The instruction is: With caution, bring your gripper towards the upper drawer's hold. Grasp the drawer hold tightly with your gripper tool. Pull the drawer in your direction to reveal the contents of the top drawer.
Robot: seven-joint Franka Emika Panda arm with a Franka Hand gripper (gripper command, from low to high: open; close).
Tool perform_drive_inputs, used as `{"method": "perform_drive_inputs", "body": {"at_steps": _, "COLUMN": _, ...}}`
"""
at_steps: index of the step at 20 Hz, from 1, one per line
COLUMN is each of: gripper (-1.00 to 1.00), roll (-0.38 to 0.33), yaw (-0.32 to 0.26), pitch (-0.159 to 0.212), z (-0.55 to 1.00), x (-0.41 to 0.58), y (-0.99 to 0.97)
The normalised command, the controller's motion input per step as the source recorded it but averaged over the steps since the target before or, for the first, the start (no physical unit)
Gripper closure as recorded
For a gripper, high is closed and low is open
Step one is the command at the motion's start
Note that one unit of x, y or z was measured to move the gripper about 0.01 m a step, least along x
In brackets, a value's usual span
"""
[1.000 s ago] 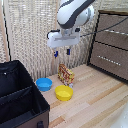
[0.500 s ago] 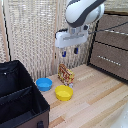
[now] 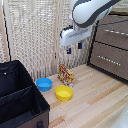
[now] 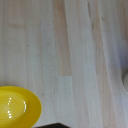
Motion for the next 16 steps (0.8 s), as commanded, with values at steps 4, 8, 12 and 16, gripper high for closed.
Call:
{"method": "perform_drive_inputs", "body": {"at_steps": 4, "gripper": -1.0, "roll": -0.244, "yaw": 0.203, "pitch": -0.113, "z": 0.0, "x": -0.031, "y": -0.15}}
{"method": "perform_drive_inputs", "body": {"at_steps": 8, "gripper": -1.0, "roll": -0.273, "yaw": 0.146, "pitch": -0.023, "z": 0.01, "x": 0.121, "y": -0.11}}
{"method": "perform_drive_inputs", "body": {"at_steps": 12, "gripper": -1.0, "roll": -0.291, "yaw": 0.125, "pitch": 0.017, "z": 0.0, "x": 0.148, "y": -0.13}}
{"method": "perform_drive_inputs", "body": {"at_steps": 16, "gripper": -1.0, "roll": -0.293, "yaw": 0.046, "pitch": 0.101, "z": 0.03, "x": 0.361, "y": -0.14}}
